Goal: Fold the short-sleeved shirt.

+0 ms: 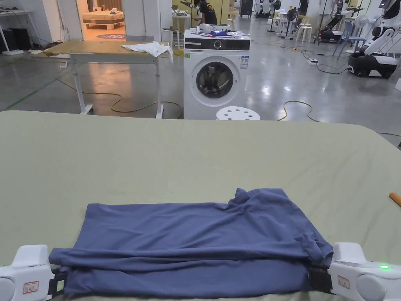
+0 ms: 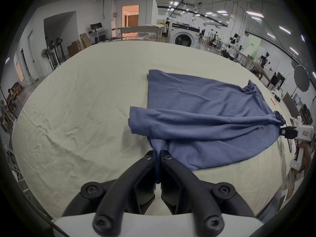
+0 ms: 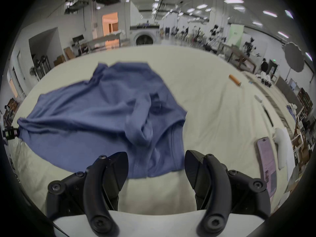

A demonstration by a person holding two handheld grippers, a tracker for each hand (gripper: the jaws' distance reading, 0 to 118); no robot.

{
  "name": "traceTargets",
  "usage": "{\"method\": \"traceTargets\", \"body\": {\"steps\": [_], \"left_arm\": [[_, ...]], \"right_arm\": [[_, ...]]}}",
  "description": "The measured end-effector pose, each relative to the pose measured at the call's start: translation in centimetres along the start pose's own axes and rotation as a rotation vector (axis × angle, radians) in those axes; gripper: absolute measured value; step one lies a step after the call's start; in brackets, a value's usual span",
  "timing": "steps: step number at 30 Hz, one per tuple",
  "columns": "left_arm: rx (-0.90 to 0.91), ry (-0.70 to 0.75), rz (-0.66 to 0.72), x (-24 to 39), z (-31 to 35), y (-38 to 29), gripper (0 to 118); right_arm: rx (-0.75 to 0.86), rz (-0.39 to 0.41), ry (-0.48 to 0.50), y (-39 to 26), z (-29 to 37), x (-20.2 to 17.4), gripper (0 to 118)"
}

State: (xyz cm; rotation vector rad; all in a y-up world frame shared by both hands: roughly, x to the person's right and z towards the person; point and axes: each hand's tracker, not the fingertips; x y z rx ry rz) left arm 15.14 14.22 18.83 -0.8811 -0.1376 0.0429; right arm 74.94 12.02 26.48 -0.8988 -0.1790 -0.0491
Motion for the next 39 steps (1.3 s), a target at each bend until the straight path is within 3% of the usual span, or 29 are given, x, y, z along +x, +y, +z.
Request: {"method": "traceTargets", "body": {"steps": [3, 5, 6, 7, 8, 10, 14, 23, 30, 39], "left_arm": [[0.020, -0.003, -0.003, 0.3, 0.7, -0.1, 0], [0.028, -0.002, -0.004, 0.5, 1.0, -0.2, 0], [0.033, -0.001, -0.003, 0.6, 1.2, -0.2, 0], [0.039, 0.000, -0.003, 0.7, 1.4, -0.1, 0], [0.048, 0.001, -0.005, 0.8, 1.6, 0.0, 0], [0.061, 0.005, -0.008, 0.9, 2.2, 0.3, 0], [0.099, 0.000, -0.008, 1.0, 3.8, 1.3, 0], [0.141, 0.000, -0.021, -0.1, 8.4, 2.2, 0], [0.029, -0.021, 0.006, -1.9, 10.7, -4.0, 0], [-0.075, 0.027, -0.004, -2.2, 8.2, -11.0, 0]], "right_arm": [[-0.032, -0.005, 0.012, -0.5, -1.4, -0.1, 70], [-0.026, 0.013, 0.021, -0.6, -1.5, -0.5, 56], [-0.018, 0.024, 0.040, -0.5, -1.3, -0.7, 44], [-0.013, 0.029, 0.080, -0.3, -1.2, -0.9, 19], [-0.010, 0.020, 0.119, -0.2, -1.1, -1.0, 9], [-0.028, 0.036, 0.062, 0.1, -0.7, -1.3, 9], [-0.014, 0.022, 0.071, 0.9, 1.6, -1.3, 8], [0.057, 0.080, 0.067, 1.2, 9.3, -0.5, 8], [-0.020, 0.068, 0.107, -4.7, 11.6, 0.2, 8], [-0.109, 0.110, 0.045, -11.2, 10.3, -1.5, 8]]}}
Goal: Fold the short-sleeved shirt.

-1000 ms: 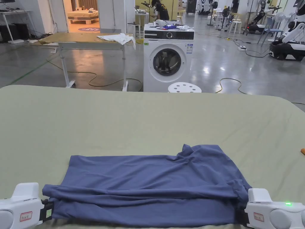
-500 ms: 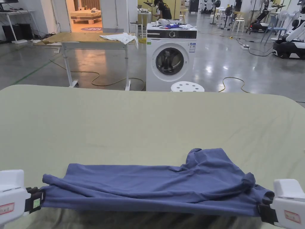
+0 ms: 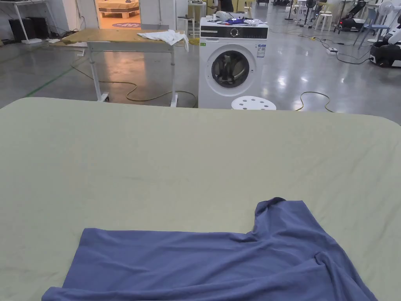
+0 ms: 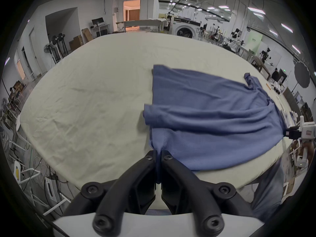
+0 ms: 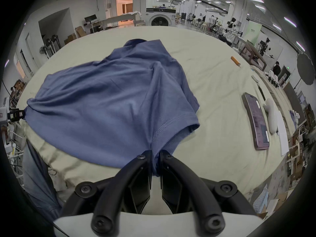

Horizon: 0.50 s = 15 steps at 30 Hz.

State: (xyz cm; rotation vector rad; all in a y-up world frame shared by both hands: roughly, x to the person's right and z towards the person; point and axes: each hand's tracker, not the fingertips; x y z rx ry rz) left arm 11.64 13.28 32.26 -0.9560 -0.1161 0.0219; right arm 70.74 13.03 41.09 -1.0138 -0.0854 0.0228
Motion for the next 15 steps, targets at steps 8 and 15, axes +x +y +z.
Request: {"method": "traceTargets", "body": {"steps": [8, 15], "left_arm": [[0.000, 0.021, -0.001, -0.6, -2.9, -0.6, 7], [0.125, 0.001, -0.003, 0.2, -1.1, 1.9, 47]], "right_arm": [[0.025, 0.036, -0.069, 0.3, -0.6, -1.1, 51], [0.231, -0.025, -0.129, 4.0, 4.2, -2.0, 67]]}}
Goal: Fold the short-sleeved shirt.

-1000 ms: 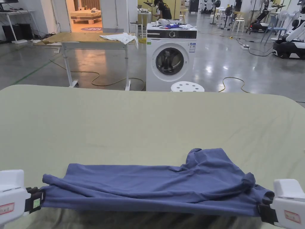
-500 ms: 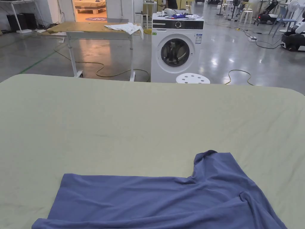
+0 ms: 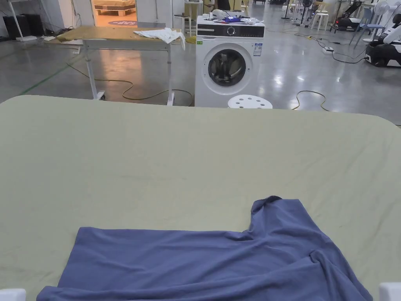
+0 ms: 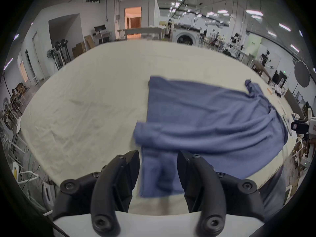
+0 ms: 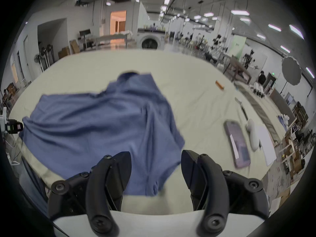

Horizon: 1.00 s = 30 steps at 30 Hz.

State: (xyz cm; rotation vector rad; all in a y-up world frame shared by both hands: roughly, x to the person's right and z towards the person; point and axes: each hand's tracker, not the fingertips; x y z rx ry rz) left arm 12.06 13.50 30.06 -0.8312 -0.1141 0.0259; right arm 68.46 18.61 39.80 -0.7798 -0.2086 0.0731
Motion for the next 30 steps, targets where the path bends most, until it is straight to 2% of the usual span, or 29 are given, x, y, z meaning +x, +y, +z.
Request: {"method": "traceTargets", "body": {"steps": [3, 7, 11, 13, 15, 16, 17, 18, 19, 21, 25, 30], "left_arm": [[0.105, -0.027, -0.020, 1.7, 0.6, 1.9, 47], [0.269, 0.001, -0.041, 4.1, 0.7, 4.5, 47], [0.430, 0.040, -0.024, 6.7, 1.4, 6.6, 46], [0.502, 0.053, -0.011, 7.8, 1.8, 7.4, 40], [0.551, 0.068, -0.014, 8.7, 2.3, 8.1, 25], [0.579, 0.077, -0.026, 9.0, 2.5, 8.4, 13], [0.602, 0.086, -0.039, 9.4, 2.7, 8.6, 6], [0.622, 0.101, -0.056, 9.7, 3.0, 8.8, 1], [0.640, 0.113, -0.066, 10.0, 3.2, 8.9, 0], [0.651, 0.109, -0.075, 10.1, 3.4, 9.2, 0], [0.606, 0.114, -0.088, 8.9, 2.8, 9.9, 0], [0.290, 0.022, -0.005, 4.2, -2.4, 12.4, 0]], "right_arm": [[0.147, -0.009, -0.002, 2.3, 0.5, -1.4, 67], [0.297, -0.061, 0.028, 5.0, -0.3, -4.1, 67], [0.444, -0.075, 0.021, 6.7, -1.0, -7.1, 67], [0.519, -0.096, 0.011, 7.4, -0.9, -8.5, 65], [0.585, -0.108, 0.010, 8.0, -0.7, -9.3, 52], [0.615, -0.113, 0.009, 8.3, -0.5, -9.7, 34], [0.643, -0.123, 0.014, 8.5, -0.3, -10.0, 18], [0.669, -0.126, 0.025, 8.8, -0.1, -10.2, 10], [0.668, -0.113, 0.024, 9.1, 0.0, -10.5, 10], [0.675, -0.098, 0.030, 9.5, 0.1, -10.9, 4], [0.676, -0.083, 0.057, 9.7, -0.2, -11.4, 3], [0.638, -0.063, 0.084, 9.4, -1.1, -11.7, 3]]}}
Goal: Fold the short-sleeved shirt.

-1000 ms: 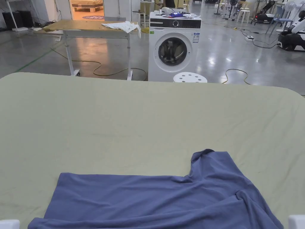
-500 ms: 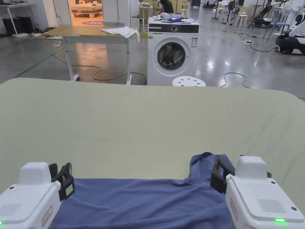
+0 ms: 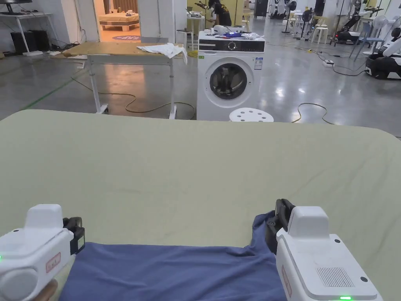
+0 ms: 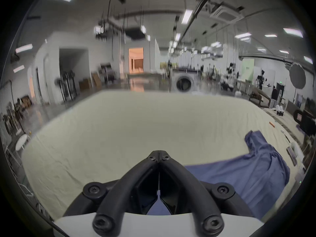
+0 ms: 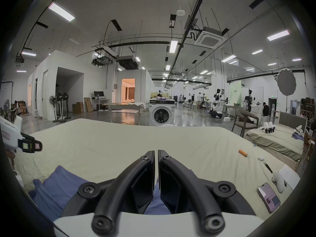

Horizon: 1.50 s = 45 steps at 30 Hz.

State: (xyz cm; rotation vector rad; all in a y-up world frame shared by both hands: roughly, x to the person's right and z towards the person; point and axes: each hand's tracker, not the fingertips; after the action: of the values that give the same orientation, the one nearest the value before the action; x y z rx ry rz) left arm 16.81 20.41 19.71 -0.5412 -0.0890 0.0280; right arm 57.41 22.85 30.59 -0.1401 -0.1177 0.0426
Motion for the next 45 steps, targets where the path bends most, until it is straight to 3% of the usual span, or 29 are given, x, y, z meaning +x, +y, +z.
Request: {"method": "traceTargets", "body": {"steps": [6, 8, 10, 12, 15, 21, 23, 26, 27, 29, 31, 36, 38, 40, 45], "left_arm": [[-0.262, -0.023, 0.053, -4.0, -7.5, -0.1, 1], [-0.301, -0.010, 0.057, -5.2, -9.9, -0.1, 14], [-0.357, -0.029, 0.055, -5.5, -11.6, -0.1, 40], [-0.378, -0.044, 0.060, -5.7, -13.2, -0.1, 57], [-0.409, -0.013, 0.031, -5.3, -14.9, -0.3, 61], [-0.432, 0.045, -0.097, -3.5, -16.1, -1.6, 57], [-0.435, 0.047, -0.099, -2.7, -15.8, -1.7, 43], [-0.432, 0.007, -0.111, -1.7, -15.4, -1.5, 5], [-0.430, -0.005, -0.122, -1.5, -15.4, -1.6, 2], [-0.426, -0.017, -0.126, -1.2, -15.1, -1.7, 1], [-0.393, -0.024, -0.109, -1.5, -14.5, -1.8, 0], [-0.313, -0.036, -0.079, -1.7, -11.5, -1.4, 0], [-0.292, -0.045, -0.069, -1.8, -10.4, -1.2, 0], [-0.261, -0.052, -0.049, -2.1, -9.6, -1.0, 0], [-0.218, -0.056, -0.022, -2.1, -7.6, -0.6, 0]], "right_arm": [[-0.072, 0.036, 0.010, -1.3, -0.7, 0.6, 3], [-0.094, 0.042, 0.006, -1.8, -0.9, 1.0, 3], [-0.120, 0.047, -0.002, -2.3, -1.1, 1.5, 3], [-0.135, 0.050, -0.009, -2.8, -1.3, 1.9, 3], [-0.162, 0.045, -0.018, -3.3, -1.5, 2.5, 3], [-0.213, 0.034, -0.034, -4.4, -1.8, 3.9, 3], [-0.240, 0.025, -0.043, -4.7, -2.2, 4.7, 3], [-0.304, 0.012, -0.074, -4.9, -3.4, 6.8, 3], [-0.329, 0.002, -0.083, -4.8, -4.0, 7.7, 4], [-0.404, -0.030, -0.095, -4.6, -5.6, 9.8, 17], [-0.490, -0.071, -0.075, -4.4, -7.9, 12.2, 46], [-0.691, -0.071, -0.021, -4.7, -14.2, 16.0, 52], [-0.735, -0.048, -0.023, -5.2, -16.3, 16.7, 63], [-0.803, -0.074, 0.000, -5.9, -18.3, 17.1, 71], [-0.909, -0.099, 0.026, -8.3, -22.0, 17.2, 71]]}}
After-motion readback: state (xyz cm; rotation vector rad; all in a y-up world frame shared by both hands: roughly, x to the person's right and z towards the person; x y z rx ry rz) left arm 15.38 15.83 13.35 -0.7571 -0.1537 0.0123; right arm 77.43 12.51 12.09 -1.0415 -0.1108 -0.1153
